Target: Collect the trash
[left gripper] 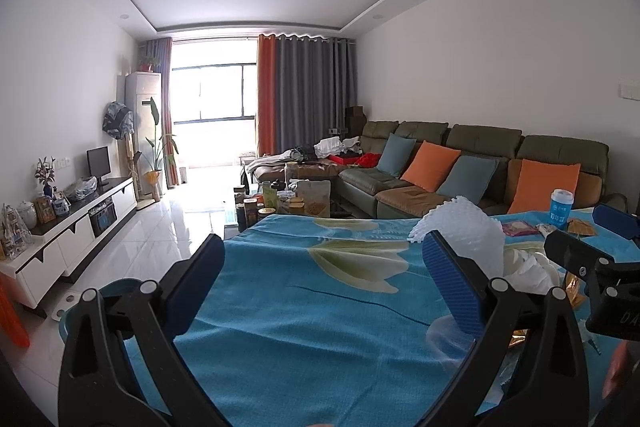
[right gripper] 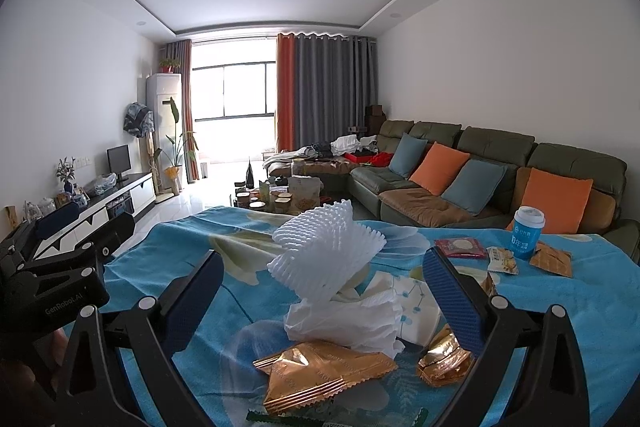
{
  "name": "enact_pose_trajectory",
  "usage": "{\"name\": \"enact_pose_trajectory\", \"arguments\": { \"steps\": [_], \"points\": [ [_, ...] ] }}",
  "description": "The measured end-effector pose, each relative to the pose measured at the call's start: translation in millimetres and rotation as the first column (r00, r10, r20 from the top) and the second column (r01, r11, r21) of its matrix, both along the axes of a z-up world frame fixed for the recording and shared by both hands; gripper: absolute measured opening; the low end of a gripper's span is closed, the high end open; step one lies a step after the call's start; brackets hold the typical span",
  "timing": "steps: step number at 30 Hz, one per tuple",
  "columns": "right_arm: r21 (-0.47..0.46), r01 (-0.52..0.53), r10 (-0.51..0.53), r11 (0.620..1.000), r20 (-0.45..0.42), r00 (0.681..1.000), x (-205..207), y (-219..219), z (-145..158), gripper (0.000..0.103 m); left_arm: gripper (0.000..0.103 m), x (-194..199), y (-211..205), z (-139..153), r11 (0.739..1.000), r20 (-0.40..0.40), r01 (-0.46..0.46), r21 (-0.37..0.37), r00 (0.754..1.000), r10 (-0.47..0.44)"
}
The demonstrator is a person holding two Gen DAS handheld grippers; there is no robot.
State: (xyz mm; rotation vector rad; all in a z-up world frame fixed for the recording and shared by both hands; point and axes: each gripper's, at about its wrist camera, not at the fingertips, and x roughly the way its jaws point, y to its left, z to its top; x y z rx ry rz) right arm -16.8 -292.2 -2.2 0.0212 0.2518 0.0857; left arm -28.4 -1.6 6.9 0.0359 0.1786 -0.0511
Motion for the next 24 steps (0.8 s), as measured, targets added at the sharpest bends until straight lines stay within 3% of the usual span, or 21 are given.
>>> {"name": "enact_pose_trajectory", "arguments": {
  "steps": [24],
  "points": [
    [0.0, -0.002, 0.002, 1.0, 0.0, 1.0, -0.5, 1.0, -1.0, 0.096, 0.097, -4.8, 0.4, -1.2, 1.0, -0.004, 0.001, -0.006, 1.0, -0.001]
  ]
}}
